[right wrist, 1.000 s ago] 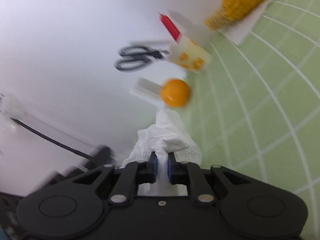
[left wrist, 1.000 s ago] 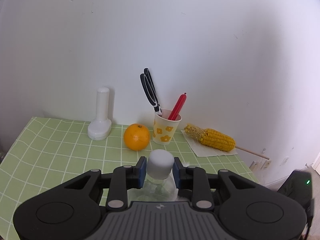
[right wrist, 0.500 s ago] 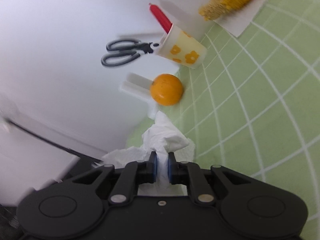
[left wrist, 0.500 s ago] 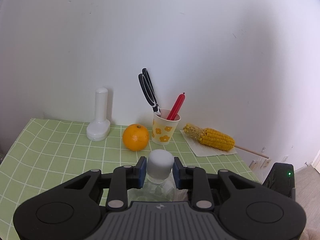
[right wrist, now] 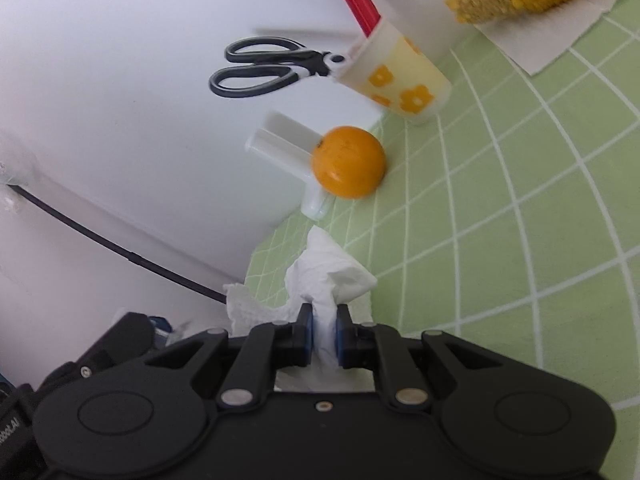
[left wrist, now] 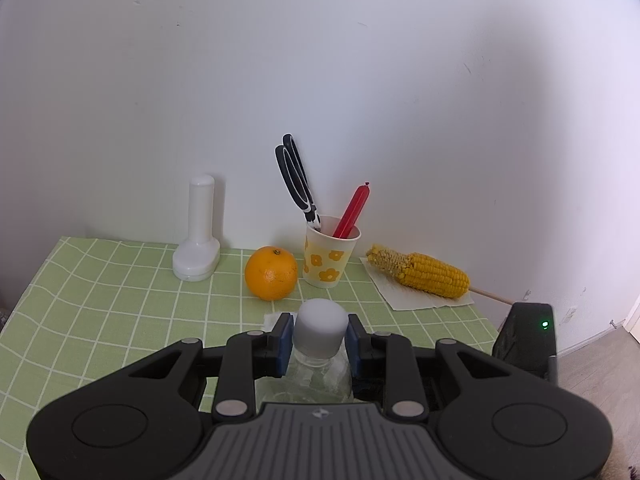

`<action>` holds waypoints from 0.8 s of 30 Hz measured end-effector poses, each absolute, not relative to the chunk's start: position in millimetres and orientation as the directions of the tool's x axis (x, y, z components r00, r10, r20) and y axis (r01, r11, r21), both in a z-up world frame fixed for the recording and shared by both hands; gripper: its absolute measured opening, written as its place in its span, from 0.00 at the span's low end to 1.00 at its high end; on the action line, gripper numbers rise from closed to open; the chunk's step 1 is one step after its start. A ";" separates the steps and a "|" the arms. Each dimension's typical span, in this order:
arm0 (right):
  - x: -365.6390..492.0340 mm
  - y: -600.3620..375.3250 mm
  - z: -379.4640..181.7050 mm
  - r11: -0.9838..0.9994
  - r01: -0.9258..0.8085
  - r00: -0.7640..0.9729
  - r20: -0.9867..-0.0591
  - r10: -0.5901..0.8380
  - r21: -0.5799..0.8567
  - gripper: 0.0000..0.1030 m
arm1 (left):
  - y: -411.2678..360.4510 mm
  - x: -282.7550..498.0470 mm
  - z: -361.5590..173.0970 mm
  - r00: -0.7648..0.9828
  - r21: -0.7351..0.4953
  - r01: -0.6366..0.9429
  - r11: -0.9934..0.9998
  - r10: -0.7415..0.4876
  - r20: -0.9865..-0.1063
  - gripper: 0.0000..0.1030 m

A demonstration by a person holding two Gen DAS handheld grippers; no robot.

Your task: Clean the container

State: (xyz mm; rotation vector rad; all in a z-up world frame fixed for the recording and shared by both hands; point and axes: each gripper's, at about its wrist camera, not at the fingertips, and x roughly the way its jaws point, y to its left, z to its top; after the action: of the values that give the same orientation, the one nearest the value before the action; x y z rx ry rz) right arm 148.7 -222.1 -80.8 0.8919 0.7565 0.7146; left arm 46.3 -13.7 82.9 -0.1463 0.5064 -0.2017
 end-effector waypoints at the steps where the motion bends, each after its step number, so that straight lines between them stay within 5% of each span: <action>1: 149.7 -222.7 -82.6 0.435 -0.219 0.534 -0.266 0.803 0.874 0.11 | -13.8 46.3 83.0 0.855 -0.188 0.156 0.970 -0.228 -0.466 0.28; 8: 164.6 -221.5 -71.4 0.285 -0.315 0.471 -0.112 0.875 0.905 0.11 | -12.9 46.3 83.8 0.851 -0.190 0.161 0.969 -0.233 -0.471 0.28; 20: 140.8 -224.4 -68.3 0.522 -0.386 0.531 -0.279 0.800 0.761 0.11 | -12.5 46.8 82.0 0.850 -0.203 0.152 0.967 -0.233 -0.472 0.29; 24: 129.8 -233.0 -43.7 0.504 -0.518 0.550 -0.183 0.815 0.691 0.11 | -13.0 46.7 81.1 0.851 -0.201 0.154 0.968 -0.233 -0.470 0.29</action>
State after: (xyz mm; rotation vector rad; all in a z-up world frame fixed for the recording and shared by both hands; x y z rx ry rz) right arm 129.8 -233.0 -43.7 0.6245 0.5361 0.8521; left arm 46.7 -13.0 81.1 -0.1581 0.5139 -0.2044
